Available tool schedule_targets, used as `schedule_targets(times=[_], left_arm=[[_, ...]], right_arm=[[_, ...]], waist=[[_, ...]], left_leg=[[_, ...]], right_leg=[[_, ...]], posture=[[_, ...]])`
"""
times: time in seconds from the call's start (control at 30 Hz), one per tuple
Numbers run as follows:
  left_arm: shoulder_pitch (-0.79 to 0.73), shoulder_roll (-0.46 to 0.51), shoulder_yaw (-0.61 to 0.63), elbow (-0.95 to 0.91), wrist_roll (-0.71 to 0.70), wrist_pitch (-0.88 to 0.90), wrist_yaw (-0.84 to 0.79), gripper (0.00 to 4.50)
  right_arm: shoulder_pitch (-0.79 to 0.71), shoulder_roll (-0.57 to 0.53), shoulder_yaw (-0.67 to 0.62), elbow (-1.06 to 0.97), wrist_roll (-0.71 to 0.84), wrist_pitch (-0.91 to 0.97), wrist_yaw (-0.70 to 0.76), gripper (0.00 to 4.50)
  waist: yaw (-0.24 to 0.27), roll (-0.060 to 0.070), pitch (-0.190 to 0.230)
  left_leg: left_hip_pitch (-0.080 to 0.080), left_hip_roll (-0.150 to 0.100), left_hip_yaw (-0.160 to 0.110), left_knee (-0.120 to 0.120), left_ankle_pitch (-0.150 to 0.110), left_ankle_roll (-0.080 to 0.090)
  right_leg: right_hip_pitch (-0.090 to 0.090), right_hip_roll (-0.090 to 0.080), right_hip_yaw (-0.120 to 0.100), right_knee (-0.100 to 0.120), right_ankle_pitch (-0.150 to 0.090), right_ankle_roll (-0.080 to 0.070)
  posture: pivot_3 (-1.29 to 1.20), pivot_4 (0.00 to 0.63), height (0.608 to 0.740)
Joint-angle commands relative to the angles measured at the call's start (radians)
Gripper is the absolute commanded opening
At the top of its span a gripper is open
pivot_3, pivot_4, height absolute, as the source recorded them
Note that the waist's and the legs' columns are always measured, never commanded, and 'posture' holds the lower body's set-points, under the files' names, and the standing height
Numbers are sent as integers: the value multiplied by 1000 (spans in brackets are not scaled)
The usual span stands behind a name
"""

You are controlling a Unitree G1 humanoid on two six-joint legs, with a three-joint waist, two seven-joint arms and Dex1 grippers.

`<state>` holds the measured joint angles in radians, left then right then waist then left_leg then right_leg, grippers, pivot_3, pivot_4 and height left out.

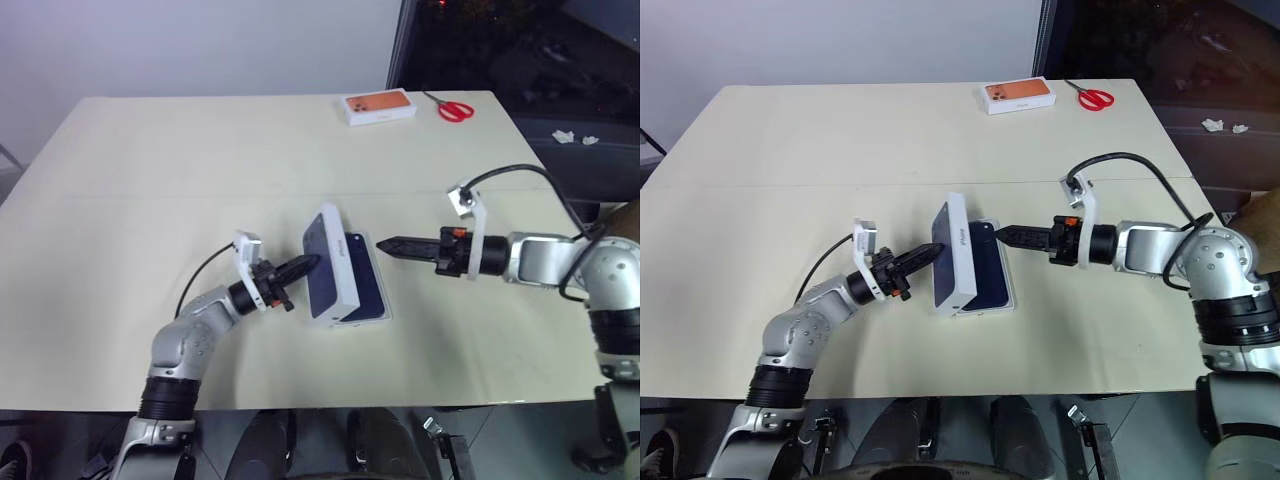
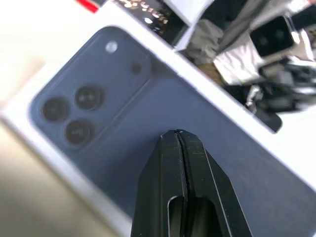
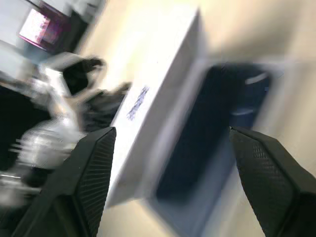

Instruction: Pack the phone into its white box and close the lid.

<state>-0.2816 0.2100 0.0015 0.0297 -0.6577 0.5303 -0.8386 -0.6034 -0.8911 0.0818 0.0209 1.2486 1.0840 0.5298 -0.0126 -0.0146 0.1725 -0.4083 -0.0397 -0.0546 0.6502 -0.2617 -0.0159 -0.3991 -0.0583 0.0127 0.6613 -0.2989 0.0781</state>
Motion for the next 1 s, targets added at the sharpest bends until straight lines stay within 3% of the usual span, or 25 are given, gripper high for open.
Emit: schedule_targets(times=[0.03, 0.2, 0.3, 0.4, 0.6, 1.0], left_arm=[[1, -9, -26, 1, 27, -28, -15, 0], [20, 56, 42, -15, -13, 14, -23, 0], [42, 115, 84, -32, -26, 26, -35, 0], [55, 149, 121, -42, -43, 41, -33, 0], [52, 184, 91, 2, 24, 29, -23, 0], [-84, 70, 10, 115, 72, 60, -11, 0]], right_arm=[[-41, -20, 103, -22, -288, -171, 191, 3789], [-44, 4, 183, -40, -587, -395, 279, 3789], [-21, 39, 178, -33, -665, -462, 312, 3789], [-29, 80, 160, -10, -723, -492, 322, 2907], [8, 126, 185, -47, -851, -578, 352, 37], [20, 174, 189, -50, -992, -621, 405, 37]], waist=[[-3, 0, 0], [1, 0, 0], [1, 0, 0], [1, 0, 0], [5, 0, 0], [3, 0, 0]], left_leg=[[0, 0, 0, 0, 0, 0], [0, 1, -1, 0, 0, -1], [0, 1, -1, 0, 0, -1], [0, 1, 0, 0, 0, -1], [0, 0, -1, 0, 0, -1], [0, -1, -1, 1, 1, -2]], right_leg=[[0, 0, 0, 0, 0, 0], [-2, 1, 0, 2, 0, 0], [-2, 0, 0, 2, 0, 0], [-2, -1, 1, 2, 0, 0], [-1, -2, 0, 1, 0, 0], [-1, -3, 0, 2, 0, 0]], posture=[[0, 150, 740], [0, 150, 740], [0, 150, 740], [0, 150, 740], [0, 150, 740], [0, 150, 740]])
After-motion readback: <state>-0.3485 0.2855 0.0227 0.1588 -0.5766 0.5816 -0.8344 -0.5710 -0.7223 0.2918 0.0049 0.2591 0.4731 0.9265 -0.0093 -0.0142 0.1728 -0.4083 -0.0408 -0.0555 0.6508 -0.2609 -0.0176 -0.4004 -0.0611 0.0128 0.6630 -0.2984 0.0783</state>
